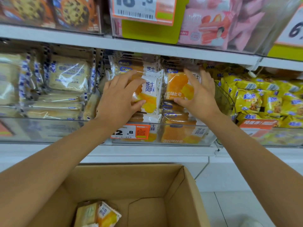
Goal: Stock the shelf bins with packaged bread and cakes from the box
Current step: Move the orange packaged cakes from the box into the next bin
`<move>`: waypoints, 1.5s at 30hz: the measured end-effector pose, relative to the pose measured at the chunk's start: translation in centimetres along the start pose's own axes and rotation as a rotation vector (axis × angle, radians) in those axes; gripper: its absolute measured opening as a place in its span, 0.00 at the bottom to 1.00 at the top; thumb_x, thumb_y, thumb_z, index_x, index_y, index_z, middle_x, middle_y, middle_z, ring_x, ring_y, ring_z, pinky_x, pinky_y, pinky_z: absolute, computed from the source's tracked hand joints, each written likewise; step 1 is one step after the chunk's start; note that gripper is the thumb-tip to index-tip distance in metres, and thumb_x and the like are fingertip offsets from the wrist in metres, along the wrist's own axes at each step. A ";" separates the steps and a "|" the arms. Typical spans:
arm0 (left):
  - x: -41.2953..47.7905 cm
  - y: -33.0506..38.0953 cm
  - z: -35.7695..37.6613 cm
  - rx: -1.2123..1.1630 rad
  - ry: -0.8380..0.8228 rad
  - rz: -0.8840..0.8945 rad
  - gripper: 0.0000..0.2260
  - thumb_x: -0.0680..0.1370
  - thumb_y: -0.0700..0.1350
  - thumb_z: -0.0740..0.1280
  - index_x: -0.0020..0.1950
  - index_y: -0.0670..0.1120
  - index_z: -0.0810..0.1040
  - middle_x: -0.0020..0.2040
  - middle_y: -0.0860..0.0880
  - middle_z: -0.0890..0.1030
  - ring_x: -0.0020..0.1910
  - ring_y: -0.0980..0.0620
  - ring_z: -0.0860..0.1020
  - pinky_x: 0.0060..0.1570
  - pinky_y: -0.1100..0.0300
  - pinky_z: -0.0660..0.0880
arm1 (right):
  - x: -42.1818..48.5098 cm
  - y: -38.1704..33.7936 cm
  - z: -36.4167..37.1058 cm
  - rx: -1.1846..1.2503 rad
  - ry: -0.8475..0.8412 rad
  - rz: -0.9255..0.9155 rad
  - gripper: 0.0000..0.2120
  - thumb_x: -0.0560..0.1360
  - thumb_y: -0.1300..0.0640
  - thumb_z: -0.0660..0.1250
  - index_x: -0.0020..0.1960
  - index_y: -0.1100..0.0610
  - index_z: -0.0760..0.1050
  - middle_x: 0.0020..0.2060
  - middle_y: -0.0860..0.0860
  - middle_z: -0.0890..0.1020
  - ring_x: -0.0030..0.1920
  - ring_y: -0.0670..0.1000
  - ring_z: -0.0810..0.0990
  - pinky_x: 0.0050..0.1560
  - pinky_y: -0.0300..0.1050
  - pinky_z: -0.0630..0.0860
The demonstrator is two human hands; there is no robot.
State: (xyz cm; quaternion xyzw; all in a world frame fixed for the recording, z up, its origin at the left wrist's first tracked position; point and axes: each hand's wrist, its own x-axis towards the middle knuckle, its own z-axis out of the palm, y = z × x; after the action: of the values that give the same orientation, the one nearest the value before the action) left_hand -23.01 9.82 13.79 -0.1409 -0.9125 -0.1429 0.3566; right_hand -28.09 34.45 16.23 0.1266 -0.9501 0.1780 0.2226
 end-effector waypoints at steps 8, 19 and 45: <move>-8.2 2.2 -3.4 -0.299 -0.038 -0.319 0.06 0.76 0.46 0.71 0.51 0.48 0.79 0.47 0.54 0.73 0.42 0.59 0.73 0.44 0.61 0.71 | -9.4 -7.5 1.7 0.314 0.018 -0.098 0.10 0.73 0.59 0.71 0.54 0.55 0.78 0.47 0.47 0.72 0.40 0.45 0.72 0.45 0.41 0.73; -29.7 -2.2 -0.8 -0.296 -0.485 -0.921 0.08 0.77 0.49 0.71 0.53 0.51 0.76 0.49 0.54 0.76 0.45 0.58 0.75 0.46 0.63 0.69 | -26.9 -8.7 16.5 0.335 -0.650 0.148 0.11 0.74 0.57 0.69 0.56 0.52 0.79 0.50 0.47 0.79 0.46 0.44 0.76 0.46 0.37 0.70; -39.0 -2.0 3.7 -0.610 -0.644 -1.508 0.35 0.70 0.47 0.78 0.73 0.47 0.65 0.63 0.53 0.72 0.60 0.57 0.70 0.54 0.65 0.68 | -33.2 -7.5 25.3 1.075 -1.037 0.781 0.09 0.80 0.66 0.62 0.43 0.55 0.67 0.40 0.53 0.76 0.44 0.49 0.76 0.48 0.40 0.74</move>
State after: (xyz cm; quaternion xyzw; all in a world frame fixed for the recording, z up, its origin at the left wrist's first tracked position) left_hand 1.50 3.27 -16.10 0.3775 -0.7406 -0.5319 -0.1612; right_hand -6.43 23.08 -18.36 -0.0564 -0.6935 0.5897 -0.4101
